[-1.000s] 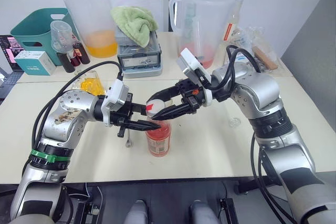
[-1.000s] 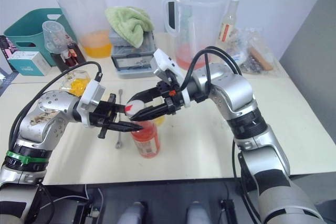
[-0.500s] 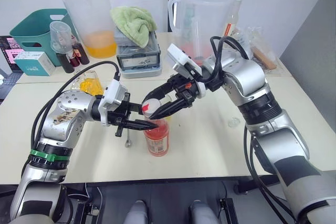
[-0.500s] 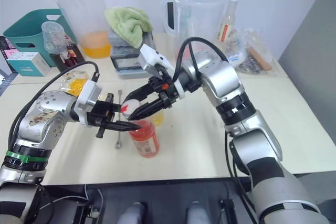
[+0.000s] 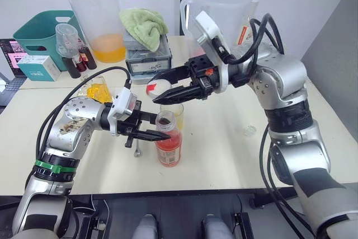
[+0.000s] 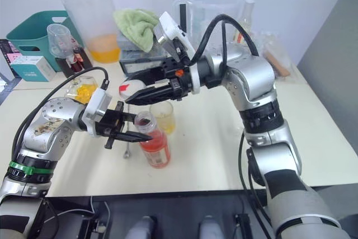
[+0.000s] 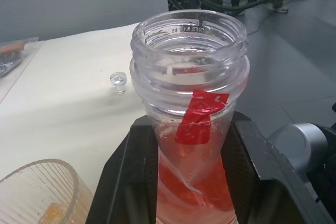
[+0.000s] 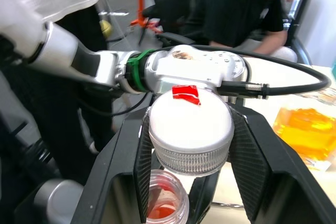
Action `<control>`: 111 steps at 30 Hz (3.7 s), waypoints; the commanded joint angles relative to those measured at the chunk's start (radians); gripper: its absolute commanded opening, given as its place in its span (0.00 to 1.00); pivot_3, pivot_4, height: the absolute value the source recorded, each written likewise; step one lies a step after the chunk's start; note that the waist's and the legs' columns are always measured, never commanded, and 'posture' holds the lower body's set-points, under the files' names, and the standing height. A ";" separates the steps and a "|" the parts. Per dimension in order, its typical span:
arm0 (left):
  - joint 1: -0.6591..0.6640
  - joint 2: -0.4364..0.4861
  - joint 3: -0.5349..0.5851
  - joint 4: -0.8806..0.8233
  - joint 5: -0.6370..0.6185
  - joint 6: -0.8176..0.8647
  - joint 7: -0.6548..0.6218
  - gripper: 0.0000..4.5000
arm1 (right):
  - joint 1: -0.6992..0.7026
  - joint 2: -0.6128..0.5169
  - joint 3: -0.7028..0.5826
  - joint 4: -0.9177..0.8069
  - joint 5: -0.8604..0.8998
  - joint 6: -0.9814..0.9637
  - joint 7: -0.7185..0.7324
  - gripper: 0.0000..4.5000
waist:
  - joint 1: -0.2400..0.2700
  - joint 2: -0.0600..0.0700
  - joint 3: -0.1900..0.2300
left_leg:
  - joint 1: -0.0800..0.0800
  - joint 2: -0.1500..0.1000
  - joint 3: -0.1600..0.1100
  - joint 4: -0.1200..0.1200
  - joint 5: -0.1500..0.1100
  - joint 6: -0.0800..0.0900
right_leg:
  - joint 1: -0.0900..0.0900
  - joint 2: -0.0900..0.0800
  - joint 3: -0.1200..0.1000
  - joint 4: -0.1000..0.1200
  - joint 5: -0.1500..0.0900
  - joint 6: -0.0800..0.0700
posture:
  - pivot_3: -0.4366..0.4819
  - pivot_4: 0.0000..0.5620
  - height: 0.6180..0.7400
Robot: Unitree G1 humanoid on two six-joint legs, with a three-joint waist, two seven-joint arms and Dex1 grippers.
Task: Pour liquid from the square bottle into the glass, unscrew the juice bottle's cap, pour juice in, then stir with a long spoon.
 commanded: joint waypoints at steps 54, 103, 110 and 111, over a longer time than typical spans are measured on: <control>-0.070 0.148 0.186 -0.016 -0.122 0.209 0.001 0.30 | 0.862 -0.044 -0.225 -0.502 -0.160 -0.207 -0.749 0.99 | 0.006 0.001 0.002 | 0.002 0.000 0.001 -0.003 -0.001 0.001 | 0.004 0.000 0.000 -0.005 0.000 0.000 | 0.48 0.27 1.00; -0.508 -0.096 -0.134 1.063 1.014 -1.428 1.018 0.30 | 0.784 0.066 -0.100 -0.833 0.023 0.173 -1.096 0.99 | 0.014 -0.002 0.003 | -0.008 -0.002 0.000 0.000 0.000 0.000 | -0.005 -0.001 0.000 -0.003 0.000 0.000 | 0.48 0.27 1.00; -0.532 -0.072 -0.190 1.066 1.161 -1.442 1.217 0.30 | 0.772 0.073 -0.102 -0.829 0.029 0.174 -1.101 0.99 | 0.009 -0.002 0.003 | -0.008 -0.002 0.000 0.000 0.000 0.000 | -0.005 -0.001 -0.001 -0.002 0.000 0.000 | 0.48 0.27 1.00; -0.535 -0.068 -0.202 1.065 1.185 -1.442 1.246 0.30 | 0.769 0.075 -0.103 -0.828 0.030 0.174 -1.102 0.99 | 0.009 -0.002 0.003 | -0.008 -0.002 0.000 0.000 0.000 0.000 | -0.005 -0.001 -0.001 -0.002 0.000 0.000 | 0.48 0.27 1.00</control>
